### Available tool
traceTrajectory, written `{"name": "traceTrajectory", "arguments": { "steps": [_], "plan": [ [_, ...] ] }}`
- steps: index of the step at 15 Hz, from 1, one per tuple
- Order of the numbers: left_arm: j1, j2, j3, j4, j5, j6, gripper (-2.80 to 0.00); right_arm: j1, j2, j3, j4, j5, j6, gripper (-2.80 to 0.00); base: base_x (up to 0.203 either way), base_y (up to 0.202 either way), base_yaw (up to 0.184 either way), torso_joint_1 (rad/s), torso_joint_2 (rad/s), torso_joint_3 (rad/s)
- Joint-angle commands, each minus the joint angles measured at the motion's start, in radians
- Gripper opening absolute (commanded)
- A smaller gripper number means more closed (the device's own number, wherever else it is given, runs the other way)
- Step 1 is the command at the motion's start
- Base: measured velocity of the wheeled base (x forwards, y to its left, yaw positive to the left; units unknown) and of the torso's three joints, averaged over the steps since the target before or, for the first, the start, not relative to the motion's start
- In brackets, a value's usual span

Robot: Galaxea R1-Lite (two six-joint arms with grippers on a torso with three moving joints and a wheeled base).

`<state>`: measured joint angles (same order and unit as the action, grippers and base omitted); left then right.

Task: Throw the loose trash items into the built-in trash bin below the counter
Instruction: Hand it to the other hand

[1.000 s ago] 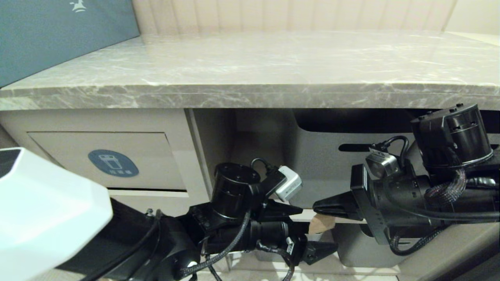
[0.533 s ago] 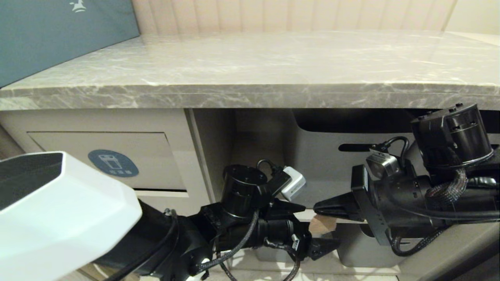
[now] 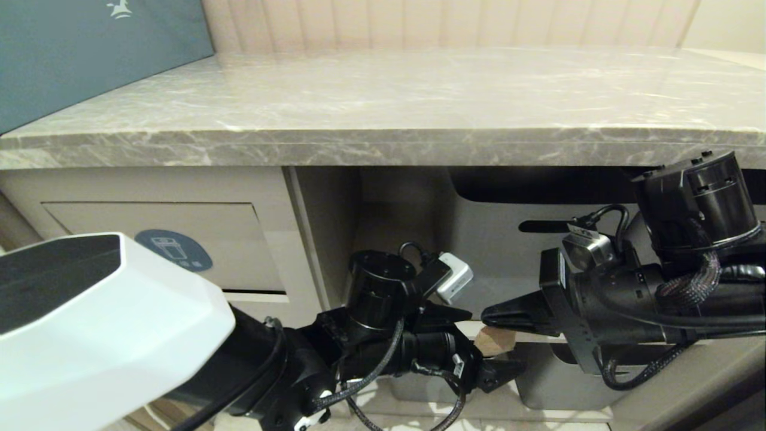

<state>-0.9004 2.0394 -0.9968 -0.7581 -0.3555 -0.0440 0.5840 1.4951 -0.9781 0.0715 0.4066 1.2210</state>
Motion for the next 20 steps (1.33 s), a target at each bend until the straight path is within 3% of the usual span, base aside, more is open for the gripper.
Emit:
{"name": "traceTrajectory", "arguments": {
  "steps": [1,2,3,14,15,20],
  "plan": [
    [0.000,-0.001,0.000,-0.005,-0.002,0.000,0.00,0.002,-0.003,-0.001,0.001,0.003,0.007,-2.80,0.000,0.000,0.000,0.000,0.00,0.000],
    [0.000,-0.001,0.000,-0.006,-0.002,0.000,0.00,0.002,-0.001,-0.002,0.001,0.003,0.006,-2.80,0.000,0.000,0.000,0.000,0.00,0.000],
    [0.000,0.001,-0.002,-0.006,-0.002,0.000,-2.80,0.002,-0.001,-0.002,0.001,0.003,0.006,-2.80,0.000,0.000,0.000,0.000,0.00,0.000],
    [-0.011,-0.010,-0.008,-0.004,-0.003,-0.002,-2.80,0.016,0.004,0.004,0.002,0.003,0.023,-2.80,0.000,0.000,0.000,0.000,0.00,0.000],
    [-0.012,-0.010,-0.006,-0.004,-0.003,-0.002,-2.80,0.019,0.003,0.006,0.002,0.003,0.023,0.00,0.000,0.000,0.000,0.000,0.00,0.000],
    [-0.012,-0.030,0.053,-0.005,-0.003,-0.007,-2.80,0.022,-0.014,0.009,0.015,-0.037,0.031,0.00,0.000,0.000,0.000,0.000,0.00,0.000]
  ]
}}
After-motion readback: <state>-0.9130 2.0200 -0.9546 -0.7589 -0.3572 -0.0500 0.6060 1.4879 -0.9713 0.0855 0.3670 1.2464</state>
